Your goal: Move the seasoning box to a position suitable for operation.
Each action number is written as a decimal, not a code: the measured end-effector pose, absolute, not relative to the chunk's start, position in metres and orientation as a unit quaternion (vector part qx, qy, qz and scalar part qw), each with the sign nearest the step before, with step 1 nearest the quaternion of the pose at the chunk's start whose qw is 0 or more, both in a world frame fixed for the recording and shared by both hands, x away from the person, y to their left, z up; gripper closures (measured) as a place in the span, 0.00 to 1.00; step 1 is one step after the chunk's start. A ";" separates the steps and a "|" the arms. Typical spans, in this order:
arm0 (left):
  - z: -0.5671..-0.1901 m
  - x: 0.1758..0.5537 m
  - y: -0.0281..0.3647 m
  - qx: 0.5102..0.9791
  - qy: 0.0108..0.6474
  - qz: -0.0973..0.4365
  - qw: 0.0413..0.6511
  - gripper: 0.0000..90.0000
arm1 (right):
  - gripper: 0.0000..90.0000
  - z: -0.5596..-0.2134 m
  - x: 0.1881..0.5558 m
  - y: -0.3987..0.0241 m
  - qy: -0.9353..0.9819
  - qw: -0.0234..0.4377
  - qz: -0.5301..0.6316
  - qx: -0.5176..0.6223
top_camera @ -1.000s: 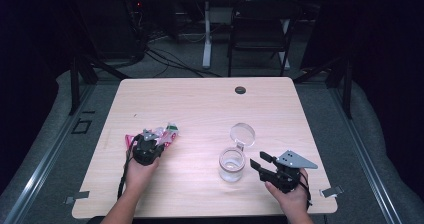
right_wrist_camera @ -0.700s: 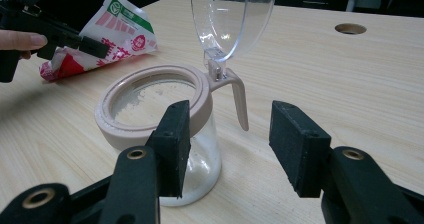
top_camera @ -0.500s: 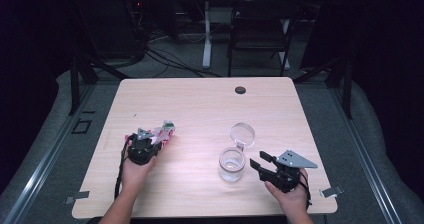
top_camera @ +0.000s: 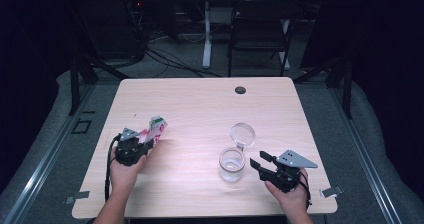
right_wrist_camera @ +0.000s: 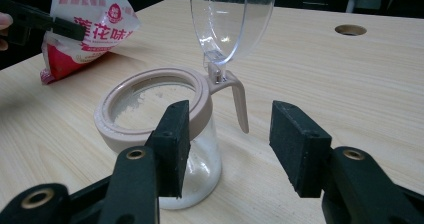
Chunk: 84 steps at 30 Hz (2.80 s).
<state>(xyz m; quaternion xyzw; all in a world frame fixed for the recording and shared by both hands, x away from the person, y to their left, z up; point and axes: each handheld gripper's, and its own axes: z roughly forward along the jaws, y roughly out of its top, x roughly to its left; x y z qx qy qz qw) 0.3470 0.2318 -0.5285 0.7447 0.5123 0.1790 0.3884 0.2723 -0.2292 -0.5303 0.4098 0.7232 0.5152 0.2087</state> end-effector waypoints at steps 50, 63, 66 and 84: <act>-0.473 0.339 0.296 0.667 0.538 0.254 0.449 1.00 | 0.56 -0.533 0.273 -0.229 0.719 0.208 0.516 0.416; -0.456 0.326 0.261 0.694 0.481 0.241 0.478 1.00 | 0.56 -0.532 0.274 -0.234 0.710 0.201 0.523 0.426; -0.454 0.324 0.247 0.706 0.464 0.234 0.481 1.00 | 0.56 -0.532 0.274 -0.235 0.711 0.202 0.522 0.425; -0.461 0.312 0.169 0.771 0.370 0.162 0.492 1.00 | 0.56 -0.532 0.275 -0.235 0.713 0.201 0.521 0.424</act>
